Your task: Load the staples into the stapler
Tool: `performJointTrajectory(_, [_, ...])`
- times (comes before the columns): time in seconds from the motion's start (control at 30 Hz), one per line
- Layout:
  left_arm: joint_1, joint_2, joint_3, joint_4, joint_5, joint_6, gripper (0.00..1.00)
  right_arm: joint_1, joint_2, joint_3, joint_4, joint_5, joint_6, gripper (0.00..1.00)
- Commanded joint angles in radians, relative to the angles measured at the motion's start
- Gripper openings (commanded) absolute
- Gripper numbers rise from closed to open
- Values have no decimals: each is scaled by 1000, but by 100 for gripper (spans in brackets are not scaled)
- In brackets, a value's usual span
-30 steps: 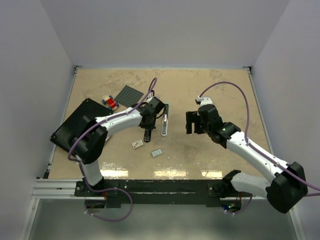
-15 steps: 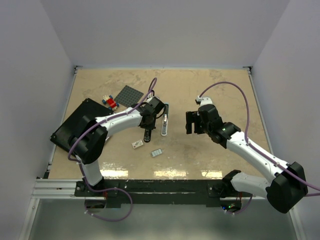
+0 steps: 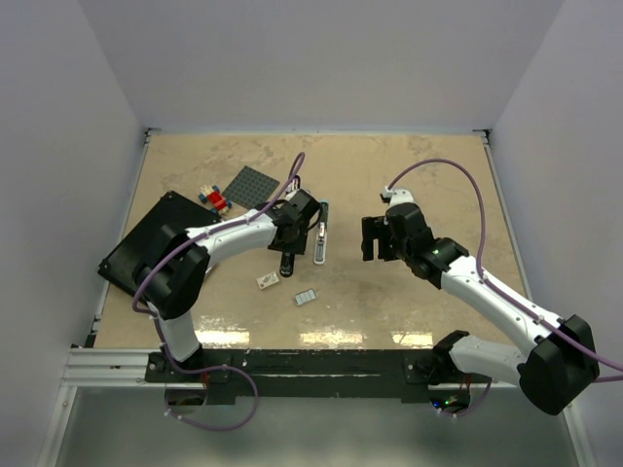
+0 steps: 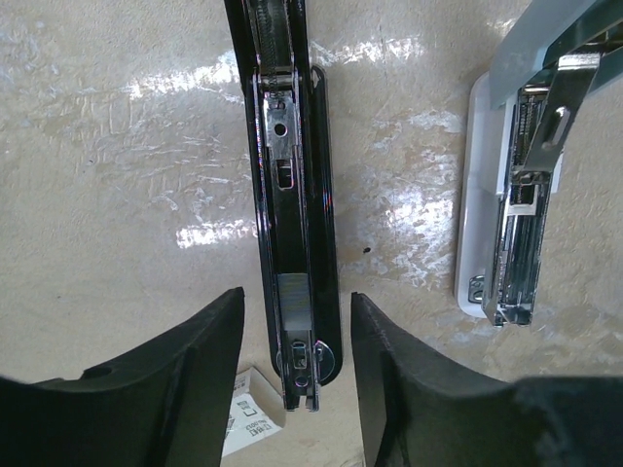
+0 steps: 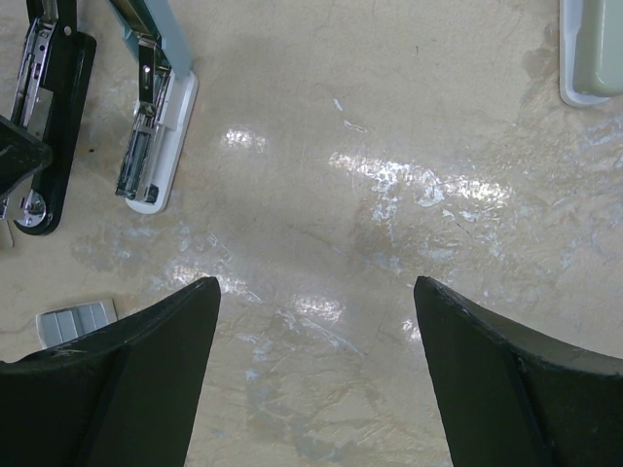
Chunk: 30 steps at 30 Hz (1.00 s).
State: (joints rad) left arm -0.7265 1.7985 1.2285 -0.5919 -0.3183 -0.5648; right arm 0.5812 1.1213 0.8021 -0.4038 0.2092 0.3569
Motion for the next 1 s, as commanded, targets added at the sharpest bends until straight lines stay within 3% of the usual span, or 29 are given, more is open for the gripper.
performJointTrajectory(0.0, [6,-73,9,21,-15,-21,56,-3,-17,42,13,-4,-18,85])
performJointTrajectory(0.17, [13,-154,-17,63,-68,-55,68,-4,12,103,28,-31,-53,84])
performJointTrajectory(0.2, [15,-195,-52,78,-76,-58,75,-3,24,121,31,-43,-59,84])
performJointTrajectory(0.3, [18,-299,-153,177,-106,-67,81,-3,81,201,66,-112,-87,84])
performJointTrajectory(0.5, [10,-510,-438,400,-39,-98,82,-3,277,405,171,-283,-160,83])
performJointTrajectory(0.6, [-10,-547,-510,429,-33,-107,82,-4,418,546,191,-356,-194,83])
performJointTrajectory(0.97, [-82,-475,-554,501,-79,-110,81,-12,966,1037,160,-406,-141,83])
